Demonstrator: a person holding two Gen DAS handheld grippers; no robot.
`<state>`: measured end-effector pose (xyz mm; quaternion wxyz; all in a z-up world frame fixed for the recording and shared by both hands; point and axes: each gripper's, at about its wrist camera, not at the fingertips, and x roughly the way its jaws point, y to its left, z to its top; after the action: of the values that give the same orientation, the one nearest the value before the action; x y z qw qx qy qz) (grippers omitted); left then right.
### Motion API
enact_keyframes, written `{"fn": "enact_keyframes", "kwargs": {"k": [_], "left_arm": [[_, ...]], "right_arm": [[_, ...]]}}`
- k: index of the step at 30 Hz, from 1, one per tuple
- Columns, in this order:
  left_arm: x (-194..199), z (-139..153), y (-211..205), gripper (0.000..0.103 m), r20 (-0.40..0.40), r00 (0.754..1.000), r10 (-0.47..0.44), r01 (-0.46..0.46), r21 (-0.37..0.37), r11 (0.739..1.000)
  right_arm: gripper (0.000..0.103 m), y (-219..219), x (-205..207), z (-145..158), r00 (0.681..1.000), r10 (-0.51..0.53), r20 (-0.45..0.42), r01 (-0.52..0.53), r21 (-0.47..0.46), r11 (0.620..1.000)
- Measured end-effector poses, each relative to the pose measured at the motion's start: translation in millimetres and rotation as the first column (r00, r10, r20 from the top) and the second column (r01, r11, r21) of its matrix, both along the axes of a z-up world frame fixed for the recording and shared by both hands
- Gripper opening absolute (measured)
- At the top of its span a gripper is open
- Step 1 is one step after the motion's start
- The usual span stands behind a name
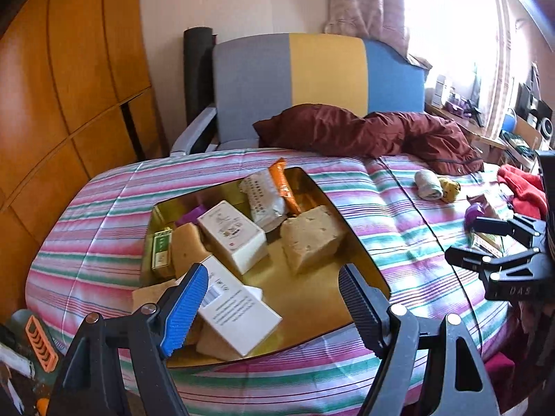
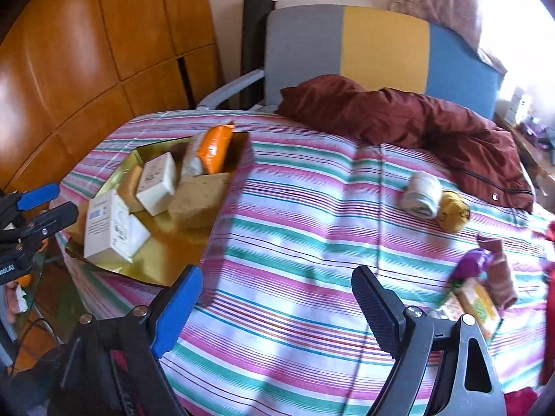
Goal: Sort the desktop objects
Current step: 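Move both grippers back toward the green-wrapped cracker packets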
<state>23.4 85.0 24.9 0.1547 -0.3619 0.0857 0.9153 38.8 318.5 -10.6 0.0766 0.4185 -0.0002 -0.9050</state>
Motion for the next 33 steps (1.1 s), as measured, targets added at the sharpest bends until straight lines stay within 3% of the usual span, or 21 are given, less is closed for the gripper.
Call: {"fn": "enact_keyframes", "kwargs": {"k": [15, 33], "left_arm": [[4.9, -0.9, 37.2, 0.079, -0.005, 0.995, -0.104, 0.104, -0.029, 0.994], [8.0, -11.8, 80.6, 0.079, 0.034, 0.972, -0.232, 0.233, -0.048, 0.971]], "right_arm": [[0.089, 58.5, 10.6, 8.0, 0.991, -0.134, 0.005, 0.133, 0.052, 0.990], [0.090, 137.9, 17.3, 16.7, 0.946, -0.320, 0.046, 0.316, 0.069, 0.946]]}}
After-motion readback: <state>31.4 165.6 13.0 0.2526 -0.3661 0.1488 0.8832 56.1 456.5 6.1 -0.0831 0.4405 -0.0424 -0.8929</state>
